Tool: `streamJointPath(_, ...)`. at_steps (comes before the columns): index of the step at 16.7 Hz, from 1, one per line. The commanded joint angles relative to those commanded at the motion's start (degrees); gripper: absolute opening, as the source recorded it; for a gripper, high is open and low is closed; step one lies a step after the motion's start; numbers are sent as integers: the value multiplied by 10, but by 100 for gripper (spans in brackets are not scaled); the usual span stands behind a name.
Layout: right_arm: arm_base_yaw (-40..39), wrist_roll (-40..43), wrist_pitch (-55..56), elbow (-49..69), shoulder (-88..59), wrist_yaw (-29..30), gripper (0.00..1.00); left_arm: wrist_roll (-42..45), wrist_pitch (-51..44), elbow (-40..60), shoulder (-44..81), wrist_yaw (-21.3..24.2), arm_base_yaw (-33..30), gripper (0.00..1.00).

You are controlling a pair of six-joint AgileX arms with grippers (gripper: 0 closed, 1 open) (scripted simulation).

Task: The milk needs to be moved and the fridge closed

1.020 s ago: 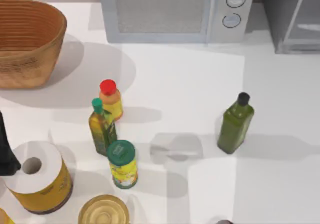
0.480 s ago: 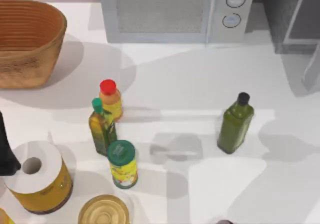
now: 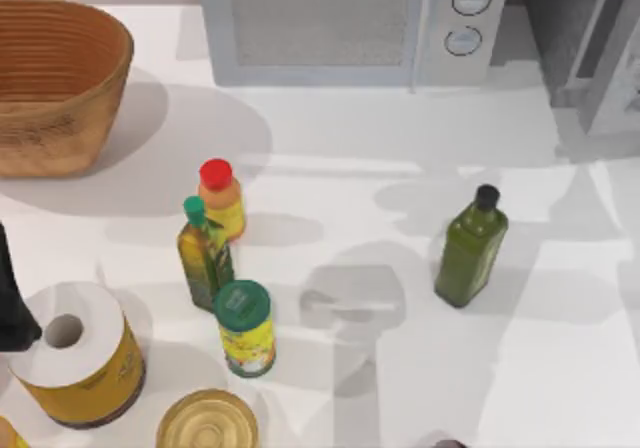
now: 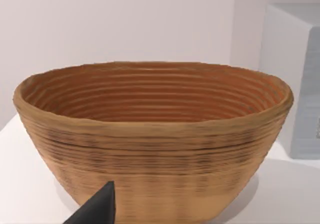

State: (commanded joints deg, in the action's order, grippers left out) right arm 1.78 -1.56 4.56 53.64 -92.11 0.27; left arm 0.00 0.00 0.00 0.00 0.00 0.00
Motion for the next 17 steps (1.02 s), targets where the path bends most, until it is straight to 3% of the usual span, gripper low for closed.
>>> streamJointPath(6,9,2,-8,20,-26,4,100,0,0,0,0,0,0,100)
streamJointPath(13,8,0,-44,214,-175,7,100,0,0,0,0,0,0,100)
streamJointPath(17,6,0,-52,253,-208,7,100,0,0,0,0,0,0,100)
